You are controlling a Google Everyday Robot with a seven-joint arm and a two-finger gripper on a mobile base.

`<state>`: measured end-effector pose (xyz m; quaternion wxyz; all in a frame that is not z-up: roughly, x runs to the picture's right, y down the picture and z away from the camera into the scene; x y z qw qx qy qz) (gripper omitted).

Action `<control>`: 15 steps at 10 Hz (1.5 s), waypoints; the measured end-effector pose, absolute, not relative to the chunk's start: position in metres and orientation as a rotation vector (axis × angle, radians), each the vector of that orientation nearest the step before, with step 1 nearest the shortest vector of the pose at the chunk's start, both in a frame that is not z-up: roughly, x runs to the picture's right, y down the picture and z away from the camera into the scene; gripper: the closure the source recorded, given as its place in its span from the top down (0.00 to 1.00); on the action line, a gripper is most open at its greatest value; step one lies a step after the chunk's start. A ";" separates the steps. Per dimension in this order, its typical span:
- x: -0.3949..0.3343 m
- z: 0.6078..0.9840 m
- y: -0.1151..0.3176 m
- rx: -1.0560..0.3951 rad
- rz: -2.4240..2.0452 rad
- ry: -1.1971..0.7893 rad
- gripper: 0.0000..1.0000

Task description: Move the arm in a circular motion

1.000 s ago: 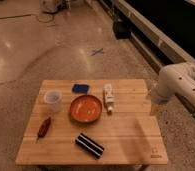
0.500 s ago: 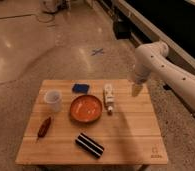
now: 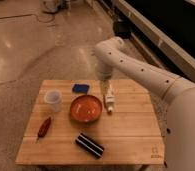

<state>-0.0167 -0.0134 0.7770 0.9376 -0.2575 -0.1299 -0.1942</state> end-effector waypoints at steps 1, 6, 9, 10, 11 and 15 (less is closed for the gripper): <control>-0.043 0.766 -0.002 -0.519 -0.453 -0.295 0.65; -0.095 0.673 0.099 -0.459 -0.696 -0.463 0.65; -0.046 0.651 0.136 -0.454 -0.643 -0.481 0.65; -0.019 0.653 0.137 -0.451 -0.577 -0.465 0.65; 0.022 0.658 0.137 -0.453 -0.484 -0.433 0.65; 0.175 0.692 0.137 -0.479 -0.156 -0.274 0.65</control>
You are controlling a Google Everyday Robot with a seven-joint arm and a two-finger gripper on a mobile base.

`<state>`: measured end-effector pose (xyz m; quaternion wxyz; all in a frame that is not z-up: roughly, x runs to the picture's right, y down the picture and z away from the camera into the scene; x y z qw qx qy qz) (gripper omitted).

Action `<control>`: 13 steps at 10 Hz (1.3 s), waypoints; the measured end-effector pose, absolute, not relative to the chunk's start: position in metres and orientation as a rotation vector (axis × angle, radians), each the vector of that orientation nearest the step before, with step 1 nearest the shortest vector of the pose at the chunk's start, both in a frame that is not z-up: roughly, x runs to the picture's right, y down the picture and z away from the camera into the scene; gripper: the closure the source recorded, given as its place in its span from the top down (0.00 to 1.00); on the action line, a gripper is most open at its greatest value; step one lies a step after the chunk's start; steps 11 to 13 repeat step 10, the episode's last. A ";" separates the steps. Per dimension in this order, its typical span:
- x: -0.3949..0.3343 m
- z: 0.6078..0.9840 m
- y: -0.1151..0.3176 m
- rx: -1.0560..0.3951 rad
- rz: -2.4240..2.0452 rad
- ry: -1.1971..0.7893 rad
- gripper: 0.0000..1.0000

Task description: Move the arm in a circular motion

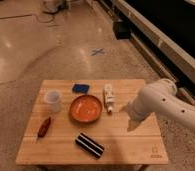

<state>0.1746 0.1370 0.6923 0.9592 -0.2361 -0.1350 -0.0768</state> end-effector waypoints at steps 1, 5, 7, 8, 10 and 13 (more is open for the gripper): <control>0.214 0.706 0.130 -0.479 -0.077 -0.214 0.65; 0.254 0.742 0.075 -0.435 0.022 -0.106 0.65; 0.232 0.754 0.047 -0.410 -0.016 -0.094 0.65; 0.216 0.759 0.038 -0.408 -0.053 -0.095 0.65; 0.190 0.767 0.031 -0.416 -0.119 -0.095 0.65; 0.190 0.767 0.031 -0.416 -0.119 -0.095 0.65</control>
